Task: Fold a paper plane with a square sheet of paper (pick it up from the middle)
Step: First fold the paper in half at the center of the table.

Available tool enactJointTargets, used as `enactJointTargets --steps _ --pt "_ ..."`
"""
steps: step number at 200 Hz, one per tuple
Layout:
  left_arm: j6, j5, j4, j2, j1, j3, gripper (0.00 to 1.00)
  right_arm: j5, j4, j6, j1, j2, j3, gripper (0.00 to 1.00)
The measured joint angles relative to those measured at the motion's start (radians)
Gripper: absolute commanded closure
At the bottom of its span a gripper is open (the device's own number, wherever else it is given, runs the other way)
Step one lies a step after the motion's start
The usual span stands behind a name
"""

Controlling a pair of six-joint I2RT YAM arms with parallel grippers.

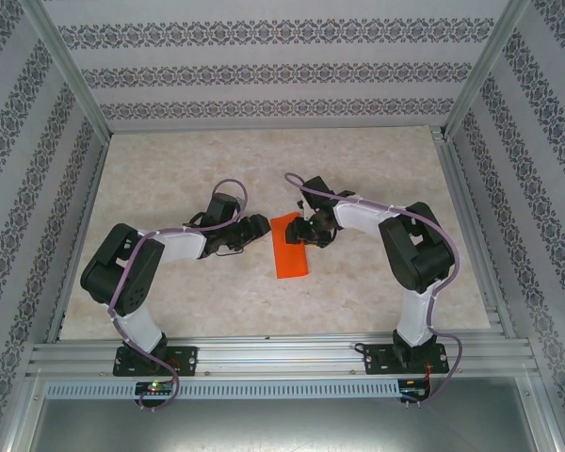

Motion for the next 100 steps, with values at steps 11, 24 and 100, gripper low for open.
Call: enactJointTargets --steps 11,24,100 --pt "-0.003 -0.005 -0.004 0.000 0.003 0.000 0.32 0.001 -0.005 -0.003 0.000 0.003 0.004 0.44" --pt "-0.008 -0.008 -0.007 -0.001 0.010 0.000 0.33 0.001 -0.011 -0.003 0.000 0.008 0.008 0.44" --pt "-0.018 -0.002 -0.022 -0.041 0.041 -0.001 0.36 0.018 -0.047 -0.029 0.008 0.025 0.034 0.42"
